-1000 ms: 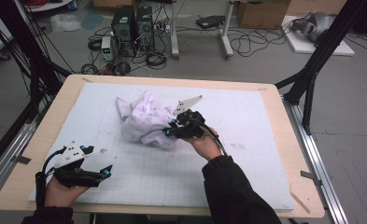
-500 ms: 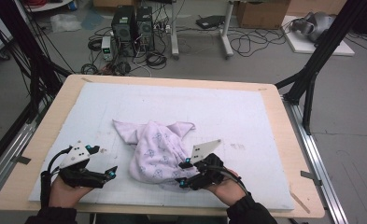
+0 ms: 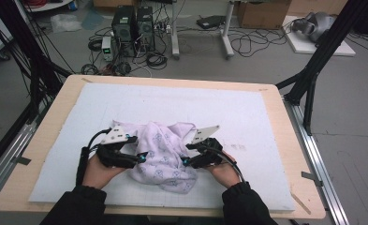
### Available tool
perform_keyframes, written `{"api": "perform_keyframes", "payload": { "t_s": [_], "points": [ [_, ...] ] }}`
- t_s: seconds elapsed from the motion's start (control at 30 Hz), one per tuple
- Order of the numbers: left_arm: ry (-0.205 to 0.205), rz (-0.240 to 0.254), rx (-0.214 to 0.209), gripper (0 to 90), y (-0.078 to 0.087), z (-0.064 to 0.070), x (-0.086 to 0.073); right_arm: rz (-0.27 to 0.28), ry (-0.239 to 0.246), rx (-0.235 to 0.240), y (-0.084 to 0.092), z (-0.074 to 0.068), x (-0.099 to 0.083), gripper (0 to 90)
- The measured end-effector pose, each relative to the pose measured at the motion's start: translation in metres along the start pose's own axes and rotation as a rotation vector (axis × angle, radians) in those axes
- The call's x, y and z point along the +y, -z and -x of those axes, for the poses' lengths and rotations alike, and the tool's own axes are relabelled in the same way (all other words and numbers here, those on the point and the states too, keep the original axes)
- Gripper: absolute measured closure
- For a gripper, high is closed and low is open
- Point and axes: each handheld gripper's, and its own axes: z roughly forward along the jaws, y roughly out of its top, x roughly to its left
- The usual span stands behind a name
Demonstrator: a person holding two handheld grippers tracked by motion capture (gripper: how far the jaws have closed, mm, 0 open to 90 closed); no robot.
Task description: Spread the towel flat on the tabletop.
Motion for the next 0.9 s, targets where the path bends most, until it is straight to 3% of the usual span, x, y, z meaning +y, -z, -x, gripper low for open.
{"api": "perform_keyframes", "payload": {
  "t_s": [0.13,0.23,0.33,0.5,0.7,0.8,0.83,0.9],
  "points": [
    [-0.050,-0.107,0.003,57.5,-0.021,-0.001,-0.004,0.014,-0.003,0.060,-0.007,-0.003,-0.009,74.0],
    [-0.044,-0.125,-0.018,76.2,-0.022,-0.002,-0.008,0.024,-0.040,0.069,0.002,-0.003,-0.013,82.5],
    [-0.003,-0.104,-0.029,77.0,-0.013,-0.003,-0.013,0.028,-0.035,0.054,0.010,-0.005,-0.015,82.7],
    [0.014,-0.071,-0.050,77.1,0.008,0.004,-0.026,0.052,-0.040,0.051,0.038,-0.022,-0.028,82.7],
    [-0.020,-0.079,-0.096,77.3,0.031,0.027,-0.039,0.052,-0.047,0.085,0.056,-0.062,-0.052,83.0],
    [-0.020,-0.100,-0.109,77.0,0.039,0.036,-0.050,-0.002,-0.028,0.097,0.056,-0.082,-0.061,83.5],
    [-0.018,-0.103,-0.113,76.3,0.042,0.038,-0.053,-0.017,-0.012,0.098,0.055,-0.086,-0.063,82.3],
    [-0.014,-0.100,-0.105,67.9,0.048,0.038,-0.056,-0.040,-0.007,0.109,0.059,-0.091,-0.064,66.5]
  ]
}}
